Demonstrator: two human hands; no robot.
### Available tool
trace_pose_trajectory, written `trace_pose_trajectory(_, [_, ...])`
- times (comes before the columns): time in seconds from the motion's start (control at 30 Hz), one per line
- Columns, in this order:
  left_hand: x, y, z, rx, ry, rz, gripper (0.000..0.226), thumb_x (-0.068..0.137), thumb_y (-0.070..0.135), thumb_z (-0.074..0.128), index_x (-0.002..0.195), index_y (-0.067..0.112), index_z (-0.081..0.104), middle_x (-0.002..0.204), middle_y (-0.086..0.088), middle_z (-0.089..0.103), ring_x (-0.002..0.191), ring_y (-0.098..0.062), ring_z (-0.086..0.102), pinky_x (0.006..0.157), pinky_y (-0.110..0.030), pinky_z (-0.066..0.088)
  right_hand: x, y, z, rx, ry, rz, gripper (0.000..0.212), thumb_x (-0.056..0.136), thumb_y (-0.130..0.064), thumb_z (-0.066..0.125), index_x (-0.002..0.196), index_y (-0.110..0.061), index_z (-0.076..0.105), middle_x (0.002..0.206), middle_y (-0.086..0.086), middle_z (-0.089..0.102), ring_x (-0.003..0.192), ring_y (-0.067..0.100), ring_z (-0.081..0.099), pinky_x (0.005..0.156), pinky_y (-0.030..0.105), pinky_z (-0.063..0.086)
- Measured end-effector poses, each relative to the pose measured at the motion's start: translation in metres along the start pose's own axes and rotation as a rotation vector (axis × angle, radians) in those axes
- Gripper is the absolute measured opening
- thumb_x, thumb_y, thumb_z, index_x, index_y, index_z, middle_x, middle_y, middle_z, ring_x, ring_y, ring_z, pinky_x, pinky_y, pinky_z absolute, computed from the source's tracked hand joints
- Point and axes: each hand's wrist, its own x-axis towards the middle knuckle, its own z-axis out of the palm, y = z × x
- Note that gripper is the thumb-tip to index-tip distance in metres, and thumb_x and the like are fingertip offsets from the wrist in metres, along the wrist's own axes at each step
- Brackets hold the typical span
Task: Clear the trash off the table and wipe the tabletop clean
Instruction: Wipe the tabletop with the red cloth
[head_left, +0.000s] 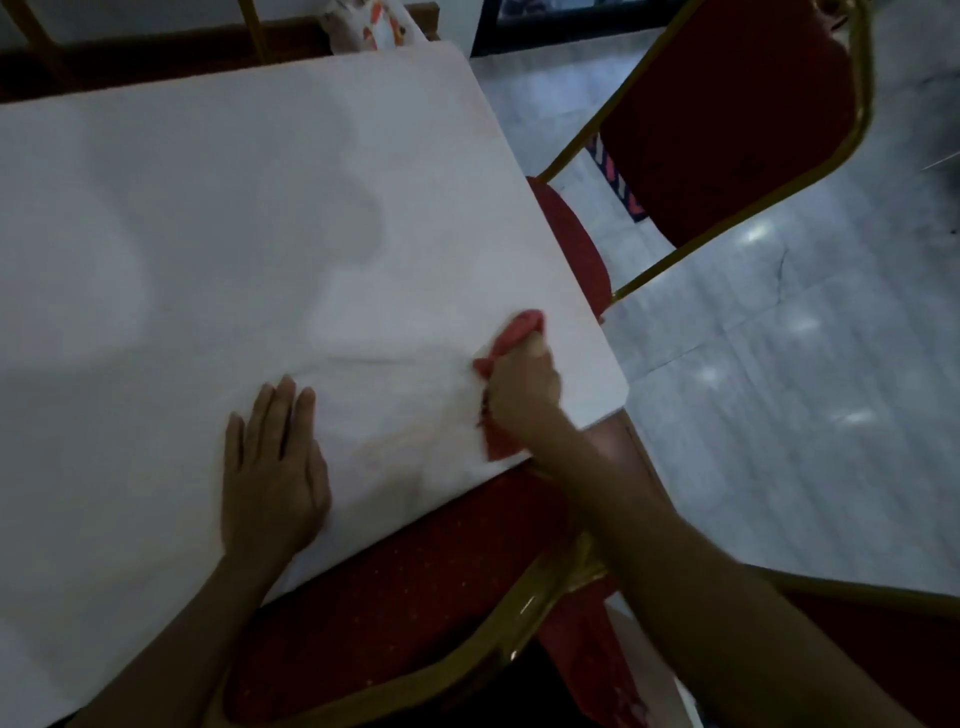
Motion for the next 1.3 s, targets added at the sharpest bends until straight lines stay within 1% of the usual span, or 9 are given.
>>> trace_pose_trajectory(0.1, [-0.001,0.003,0.0,0.003,0.048,-0.003,0.057,0.096,0.023,0.03,0.15,0.005,0.036,0.16,-0.015,0.029,0.151,-0.029,0.022,0.121,-0.054,0.015,-0.051,-0.007,0.039,-0.063,-0.104,-0.22,0.084,0.091,-0.041,0.064,0.154,-0.011,0.017,0.142,0.014,0.047,0.118,0.034,0.057,0.098,0.043,0.047])
trace_pose_trajectory(0.2, [0.002,0.005,0.002,0.008,0.069,-0.002,0.057,0.096,0.024,0.028,0.149,0.004,0.037,0.159,-0.016,0.03,0.15,-0.03,0.025,0.12,-0.055,0.016,-0.023,0.016,0.011,-0.432,0.007,-0.403,0.068,0.099,-0.029,0.05,0.152,-0.001,0.017,0.139,0.013,0.042,0.111,0.034,0.061,0.082,0.04,0.046])
trace_pose_trajectory(0.47, [0.005,0.059,0.017,-0.069,0.03,-0.361,0.061,0.099,0.028,0.026,0.155,0.005,0.022,0.165,-0.012,0.012,0.153,-0.029,0.005,0.121,-0.058,0.001,0.049,0.05,-0.066,-0.445,0.14,-0.14,0.06,0.101,-0.027,0.045,0.149,-0.001,0.022,0.139,0.02,0.045,0.115,0.036,0.059,0.095,0.044,0.052])
trace_pose_trajectory(0.6, [0.006,0.061,0.021,-0.078,-0.01,-0.404,0.065,0.099,0.034,0.024,0.157,0.007,0.012,0.166,-0.011,0.002,0.154,-0.028,-0.005,0.121,-0.056,-0.006,-0.021,0.027,0.008,-0.148,-0.054,-0.256,0.066,0.09,-0.039,0.062,0.141,-0.011,0.033,0.129,0.014,0.051,0.11,0.035,0.057,0.088,0.043,0.049])
trace_pose_trajectory(0.73, [0.002,0.05,0.013,-0.166,-0.025,-0.359,0.067,0.099,0.036,0.027,0.157,0.007,0.009,0.166,-0.01,0.0,0.154,-0.025,-0.004,0.123,-0.049,-0.004,-0.04,0.008,0.026,-0.567,-0.264,-0.512,0.075,0.087,-0.042,0.062,0.148,-0.009,0.033,0.141,0.021,0.041,0.116,0.038,0.056,0.092,0.043,0.05])
trace_pose_trajectory(0.83, [0.002,0.04,0.007,-0.259,0.026,-0.448,0.068,0.101,0.026,0.037,0.157,0.005,0.004,0.166,-0.012,-0.003,0.153,-0.024,-0.006,0.125,-0.043,-0.002,-0.005,0.01,-0.011,-0.734,-0.235,-0.523,0.097,0.086,-0.029,0.071,0.154,0.0,0.008,0.146,0.024,0.03,0.114,0.045,0.057,0.089,0.048,0.047])
trace_pose_trajectory(1.0, [-0.006,0.005,-0.003,-0.263,0.18,-0.767,0.07,0.1,0.018,0.041,0.157,0.003,0.002,0.166,-0.015,-0.001,0.154,-0.026,-0.004,0.125,-0.041,-0.002,0.032,-0.001,-0.042,-0.318,-0.17,-0.232,0.036,0.097,-0.018,0.044,0.129,-0.008,0.056,0.117,0.013,0.065,0.095,0.024,0.066,0.071,0.032,0.053])
trace_pose_trajectory(1.1, [-0.014,-0.014,-0.012,-0.278,0.286,-0.977,0.07,0.099,0.016,0.04,0.156,0.002,0.003,0.166,-0.016,0.001,0.154,-0.027,-0.002,0.125,-0.043,-0.001,-0.027,-0.008,0.004,-0.448,-0.187,-0.355,0.068,0.1,-0.029,0.049,0.154,-0.002,0.017,0.152,0.022,0.035,0.128,0.036,0.05,0.1,0.039,0.043])
trace_pose_trajectory(1.3, [-0.024,-0.023,-0.015,-0.294,0.321,-1.01,0.064,0.102,0.015,0.035,0.157,0.004,0.004,0.166,-0.013,0.001,0.154,-0.025,-0.002,0.125,-0.04,-0.001,-0.126,-0.041,0.072,-0.632,-0.604,-0.689,0.105,0.093,-0.033,0.065,0.154,0.002,-0.013,0.161,0.025,0.005,0.138,0.044,0.035,0.11,0.052,0.035])
